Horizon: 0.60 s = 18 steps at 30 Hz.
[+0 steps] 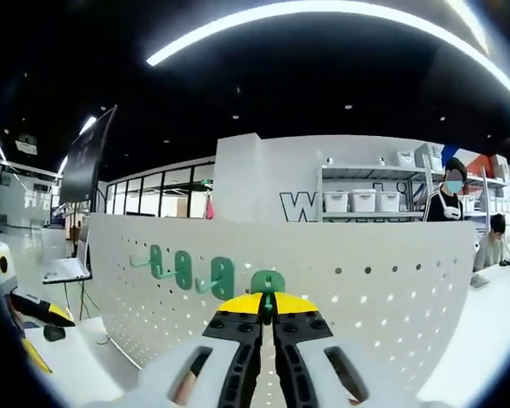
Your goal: Insert the hook assembly into the mounting plate slot until the hook locks in place.
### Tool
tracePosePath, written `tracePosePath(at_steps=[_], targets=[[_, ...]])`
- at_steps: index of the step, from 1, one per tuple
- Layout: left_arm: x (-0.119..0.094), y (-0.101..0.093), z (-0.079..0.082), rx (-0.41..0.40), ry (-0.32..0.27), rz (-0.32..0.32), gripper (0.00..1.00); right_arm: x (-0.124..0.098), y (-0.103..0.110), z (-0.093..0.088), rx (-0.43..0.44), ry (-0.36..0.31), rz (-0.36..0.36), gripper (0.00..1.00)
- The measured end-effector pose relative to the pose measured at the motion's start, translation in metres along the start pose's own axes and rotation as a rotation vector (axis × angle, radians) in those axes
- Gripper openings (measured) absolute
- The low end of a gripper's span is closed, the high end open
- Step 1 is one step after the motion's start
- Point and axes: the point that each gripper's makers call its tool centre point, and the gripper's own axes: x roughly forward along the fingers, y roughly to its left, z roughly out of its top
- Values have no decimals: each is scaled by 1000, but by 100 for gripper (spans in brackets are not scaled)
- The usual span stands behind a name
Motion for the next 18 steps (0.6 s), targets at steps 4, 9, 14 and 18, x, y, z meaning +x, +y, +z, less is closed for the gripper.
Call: tracePosePath(at_steps=[4, 9, 14, 18], targets=[[-1, 2, -1, -4, 2, 9, 70, 4, -2, 2, -17, -8, -2, 0], [-2, 4, -3, -7, 8, 19, 70, 8, -4, 5, -53, -22, -10, 0], [-3, 6, -5, -7, 16, 26, 70, 12, -4, 5, -59, -26, -9, 1], [-4, 8, -6, -8, 19, 31, 69, 16, -4, 4, -61, -24, -6, 1]])
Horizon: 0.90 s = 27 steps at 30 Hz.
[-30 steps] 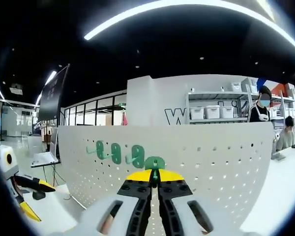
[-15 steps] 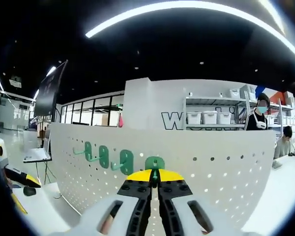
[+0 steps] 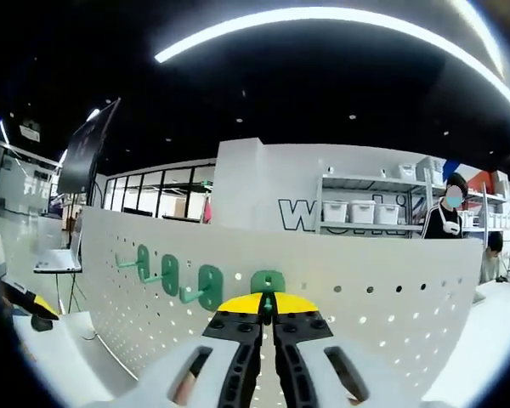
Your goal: Insert the hook assembly into the mounting plate slot until the hook locks in place.
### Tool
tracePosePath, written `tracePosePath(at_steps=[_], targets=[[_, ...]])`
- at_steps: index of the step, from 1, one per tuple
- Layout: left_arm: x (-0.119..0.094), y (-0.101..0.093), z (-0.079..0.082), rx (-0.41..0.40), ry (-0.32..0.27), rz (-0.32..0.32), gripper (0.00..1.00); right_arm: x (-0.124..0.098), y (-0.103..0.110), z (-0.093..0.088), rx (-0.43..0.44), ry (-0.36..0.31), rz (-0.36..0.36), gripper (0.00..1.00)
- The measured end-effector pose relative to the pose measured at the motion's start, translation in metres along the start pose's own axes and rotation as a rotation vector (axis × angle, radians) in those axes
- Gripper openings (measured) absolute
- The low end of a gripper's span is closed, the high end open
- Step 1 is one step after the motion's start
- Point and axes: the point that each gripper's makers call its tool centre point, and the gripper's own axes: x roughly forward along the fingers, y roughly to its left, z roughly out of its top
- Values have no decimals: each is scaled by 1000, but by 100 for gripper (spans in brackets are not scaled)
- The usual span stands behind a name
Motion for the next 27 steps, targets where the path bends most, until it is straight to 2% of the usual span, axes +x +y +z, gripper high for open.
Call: tracePosePath(at_steps=[9, 21, 27], targets=[[-2, 3, -2, -4, 1, 8, 69, 3, -1, -1, 2, 0, -12, 1], [-5, 5, -3, -11, -1, 17, 68, 5, 0, -4, 8, -5, -128, 1], [-5, 5, -4, -19, -5, 18, 68, 4, 1, -7, 30, -9, -159, 2]])
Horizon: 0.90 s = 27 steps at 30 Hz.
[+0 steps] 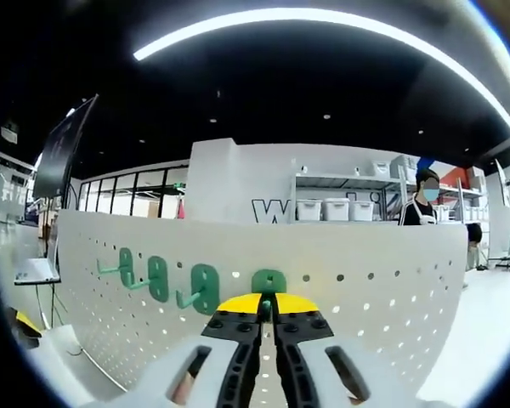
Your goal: Insert the hook assembly into the mounting plate slot until the hook locks in place.
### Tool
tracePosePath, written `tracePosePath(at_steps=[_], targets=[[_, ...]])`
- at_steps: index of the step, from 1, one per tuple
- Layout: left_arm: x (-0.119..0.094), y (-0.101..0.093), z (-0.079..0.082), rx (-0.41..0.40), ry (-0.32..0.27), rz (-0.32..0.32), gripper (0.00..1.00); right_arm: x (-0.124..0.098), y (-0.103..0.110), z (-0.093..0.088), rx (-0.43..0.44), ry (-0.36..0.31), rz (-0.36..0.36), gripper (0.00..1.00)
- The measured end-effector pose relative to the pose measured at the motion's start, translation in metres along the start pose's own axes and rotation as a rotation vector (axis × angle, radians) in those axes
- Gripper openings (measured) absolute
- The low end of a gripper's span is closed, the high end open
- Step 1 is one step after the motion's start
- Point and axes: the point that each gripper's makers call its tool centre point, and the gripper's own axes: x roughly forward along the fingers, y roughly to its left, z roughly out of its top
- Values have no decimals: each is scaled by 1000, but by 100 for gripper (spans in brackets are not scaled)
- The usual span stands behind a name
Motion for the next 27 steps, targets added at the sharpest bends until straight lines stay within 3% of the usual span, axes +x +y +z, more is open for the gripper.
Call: tracePosePath(at_steps=[8, 17, 20, 24, 27], targets=[[-1, 1, 2, -5, -8, 2, 67, 0, 0, 1, 3, 3, 2, 2], [-2, 2, 4, 0, -13, 3, 68, -4, 3, -6, -26, 25, 64, 7], [-1, 1, 4, 3, -12, 3, 68, -8, 4, -10, -44, 29, 85, 15], [-1, 1, 5, 5, -13, 1, 68, -14, 8, -13, -11, 25, 139, 38], [0, 0, 6, 7, -14, -2, 68, -19, 11, -15, -19, 28, 157, 48]])
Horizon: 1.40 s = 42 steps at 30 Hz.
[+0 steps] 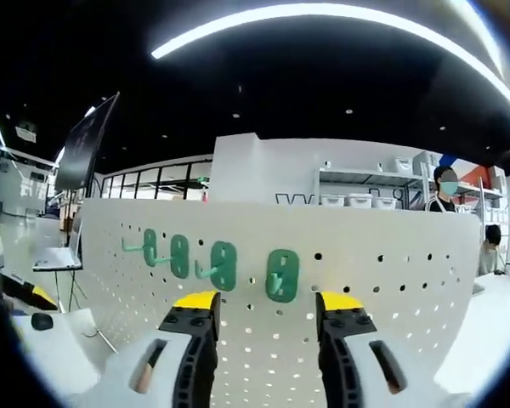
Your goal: Insert the hook assembly into the mounting plate slot until the hook locks in place.
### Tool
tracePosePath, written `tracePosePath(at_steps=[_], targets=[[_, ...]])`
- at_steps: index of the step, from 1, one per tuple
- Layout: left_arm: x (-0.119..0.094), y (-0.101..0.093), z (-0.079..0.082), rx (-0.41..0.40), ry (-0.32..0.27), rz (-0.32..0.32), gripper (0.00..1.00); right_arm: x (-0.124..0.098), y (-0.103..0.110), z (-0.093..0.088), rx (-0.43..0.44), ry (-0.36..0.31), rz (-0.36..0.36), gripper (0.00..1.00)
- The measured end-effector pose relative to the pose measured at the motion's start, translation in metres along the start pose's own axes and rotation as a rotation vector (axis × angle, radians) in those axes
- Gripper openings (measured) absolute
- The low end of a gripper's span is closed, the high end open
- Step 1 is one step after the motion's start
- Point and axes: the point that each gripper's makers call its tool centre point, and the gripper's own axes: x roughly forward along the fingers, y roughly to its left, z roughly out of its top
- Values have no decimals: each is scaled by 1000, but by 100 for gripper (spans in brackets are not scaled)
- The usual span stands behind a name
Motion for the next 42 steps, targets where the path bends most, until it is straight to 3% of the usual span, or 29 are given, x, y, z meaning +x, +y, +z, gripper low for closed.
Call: tracePosePath(at_steps=[8, 19, 42], targets=[[0, 0, 2, 4, -3, -2, 68, -2, 14, 2, 15, -22, 55, 61], [-1, 0, 5, -1, -17, -3, 68, -10, 17, 0, 13, -15, 84, 59], [-2, 2, 8, 2, -34, -2, 68, -70, 15, -22, 12, 35, 115, 58]])
